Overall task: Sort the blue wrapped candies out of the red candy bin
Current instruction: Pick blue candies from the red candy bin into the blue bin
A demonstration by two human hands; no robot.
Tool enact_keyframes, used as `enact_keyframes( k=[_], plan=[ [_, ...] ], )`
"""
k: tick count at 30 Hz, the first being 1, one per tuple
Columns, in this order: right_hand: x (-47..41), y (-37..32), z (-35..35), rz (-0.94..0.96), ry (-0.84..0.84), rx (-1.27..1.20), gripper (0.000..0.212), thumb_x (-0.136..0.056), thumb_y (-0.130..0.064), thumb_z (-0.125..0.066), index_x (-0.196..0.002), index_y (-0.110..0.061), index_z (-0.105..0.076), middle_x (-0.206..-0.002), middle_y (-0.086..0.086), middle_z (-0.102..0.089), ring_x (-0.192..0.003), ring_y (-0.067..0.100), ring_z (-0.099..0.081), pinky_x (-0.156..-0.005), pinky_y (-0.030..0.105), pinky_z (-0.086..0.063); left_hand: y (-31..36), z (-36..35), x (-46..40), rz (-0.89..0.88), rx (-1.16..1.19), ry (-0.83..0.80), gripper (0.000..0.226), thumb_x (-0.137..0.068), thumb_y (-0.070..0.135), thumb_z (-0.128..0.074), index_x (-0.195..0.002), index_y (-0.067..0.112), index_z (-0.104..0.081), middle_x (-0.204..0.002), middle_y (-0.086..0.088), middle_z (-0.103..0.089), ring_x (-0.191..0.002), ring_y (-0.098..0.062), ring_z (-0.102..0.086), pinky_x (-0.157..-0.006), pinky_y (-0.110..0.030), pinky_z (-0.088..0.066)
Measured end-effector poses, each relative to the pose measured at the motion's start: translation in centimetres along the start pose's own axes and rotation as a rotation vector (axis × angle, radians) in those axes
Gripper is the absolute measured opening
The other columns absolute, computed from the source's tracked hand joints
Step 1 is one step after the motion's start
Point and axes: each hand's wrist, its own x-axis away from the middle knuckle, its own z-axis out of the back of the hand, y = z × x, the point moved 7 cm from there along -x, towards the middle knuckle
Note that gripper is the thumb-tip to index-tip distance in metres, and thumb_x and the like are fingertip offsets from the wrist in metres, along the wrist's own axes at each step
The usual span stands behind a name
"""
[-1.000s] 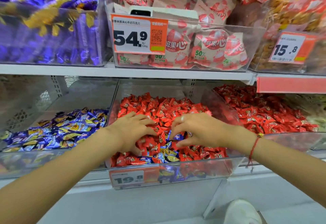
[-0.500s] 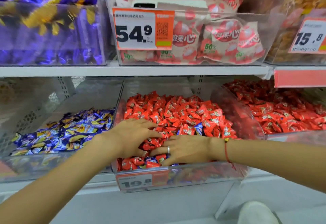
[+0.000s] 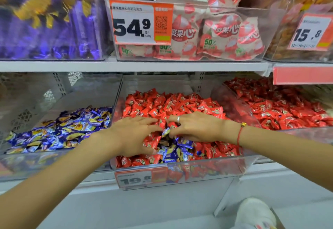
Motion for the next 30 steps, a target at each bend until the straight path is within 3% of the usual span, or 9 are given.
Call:
enact_keyframes(
  k=[4, 8, 11, 14, 17, 19, 23, 27, 30],
  plan=[
    [1.2, 3.7, -0.3, -0.308, 0.078, -0.390, 0.036, -0.082, -0.010, -0.066, -0.112, -0.028, -0.063, -0.119, 0.003, -0.052, -0.093, 0.021, -0.057, -0.082, 0.038, -0.047, 0.8, -0.9, -0.9, -0.007, -0.042, -0.046, 0.054, -0.091, 0.062, -0.045, -0.141, 0.041, -0.041, -0.160, 0.010, -0.012, -0.144, -0.020, -0.015, -0.115, -0.042, -0.013],
    [2.8, 4.8, -0.3, -0.471, 0.124, -0.774, 0.041, -0.081, -0.002, -0.070, -0.119, -0.017, -0.060, -0.122, -0.001, -0.059, -0.113, 0.015, -0.056, -0.098, 0.017, -0.040, 1.2, 0.0, -1.3, 0.034, 0.021, 0.079, 0.037, -0.091, 0.052, -0.054, -0.124, 0.036, -0.057, -0.146, 0.009, -0.041, -0.131, -0.019, -0.037, -0.106, -0.036, -0.029],
    [3.8, 5.1, -1.0, -0.624, 0.109, -0.931, 0.045, -0.082, -0.002, -0.070, -0.117, -0.018, -0.048, -0.123, 0.009, -0.059, -0.092, 0.036, -0.067, -0.083, 0.044, -0.053, 1.5, 2.1, -1.4, 0.051, 0.054, 0.362, 0.027, -0.090, 0.037, -0.059, -0.117, 0.032, -0.057, -0.127, 0.011, -0.054, -0.119, -0.016, -0.047, -0.096, -0.031, -0.036],
    [4.9, 5.6, -1.0, -0.790, 0.124, -0.961, 0.041, -0.079, -0.003, -0.075, -0.106, -0.018, -0.047, -0.125, 0.011, -0.056, -0.071, 0.025, -0.067, -0.065, 0.032, -0.055, 2.4, 2.2, -2.1, 0.010, 0.155, 0.406, 0.041, -0.094, 0.028, -0.056, -0.134, 0.032, -0.047, -0.140, 0.010, -0.046, -0.126, -0.015, -0.042, -0.099, -0.033, -0.037],
    [4.9, 4.9, -0.3, -0.769, 0.208, -1.014, 0.020, -0.082, -0.002, -0.072, -0.091, -0.015, -0.060, -0.120, 0.015, -0.060, -0.066, 0.020, -0.066, -0.067, 0.032, -0.057, 2.7, 0.5, -3.4, -0.014, 0.091, 0.233, 0.049, -0.097, 0.029, -0.051, -0.144, 0.031, -0.039, -0.151, 0.005, -0.036, -0.136, -0.019, -0.034, -0.108, -0.037, -0.032],
    [5.1, 4.4, -0.2, -0.763, 0.272, -1.041, 0.021, -0.085, 0.001, -0.068, -0.100, -0.012, -0.064, -0.121, 0.008, -0.059, -0.080, 0.025, -0.068, -0.077, 0.035, -0.059, 2.6, -0.2, -3.7, 0.005, 0.075, 0.180, 0.047, -0.097, 0.033, -0.049, -0.144, 0.030, -0.041, -0.152, 0.003, -0.035, -0.138, -0.020, -0.032, -0.110, -0.039, -0.028],
    [5.5, 3.6, 0.5, -0.761, 0.391, -1.176, 0.050, -0.087, 0.007, -0.063, -0.130, -0.010, -0.045, -0.131, 0.007, -0.054, -0.090, 0.023, -0.066, -0.074, 0.025, -0.058, 2.6, 1.5, -2.6, 0.045, 0.219, 0.394, 0.039, -0.098, 0.035, -0.048, -0.137, 0.027, -0.050, -0.144, 0.006, -0.047, -0.132, -0.016, -0.039, -0.108, -0.033, -0.031],
    [6.1, 1.6, 2.2, -0.692, 0.584, -1.750, 0.038, -0.090, 0.007, -0.057, -0.127, -0.004, -0.050, -0.125, 0.013, -0.063, -0.103, 0.031, -0.068, -0.079, 0.027, -0.058, 2.3, 3.3, 0.0, 0.108, 0.608, 0.572, 0.028, -0.099, 0.035, -0.048, -0.125, 0.035, -0.058, -0.129, 0.016, -0.057, -0.117, -0.008, -0.053, -0.094, -0.030, -0.044],
    [5.7, -0.8, 2.4, -0.695, 0.592, -1.923, 0.031, -0.093, -0.002, -0.056, -0.124, -0.009, -0.055, -0.110, 0.012, -0.071, -0.093, 0.027, -0.071, -0.072, 0.025, -0.058, 2.2, 3.6, 1.4, 0.103, 0.843, 0.608, 0.021, -0.097, 0.039, -0.048, -0.115, 0.042, -0.060, -0.111, 0.024, -0.063, -0.090, 0.003, -0.061, -0.078, -0.031, -0.051]
  ],
)
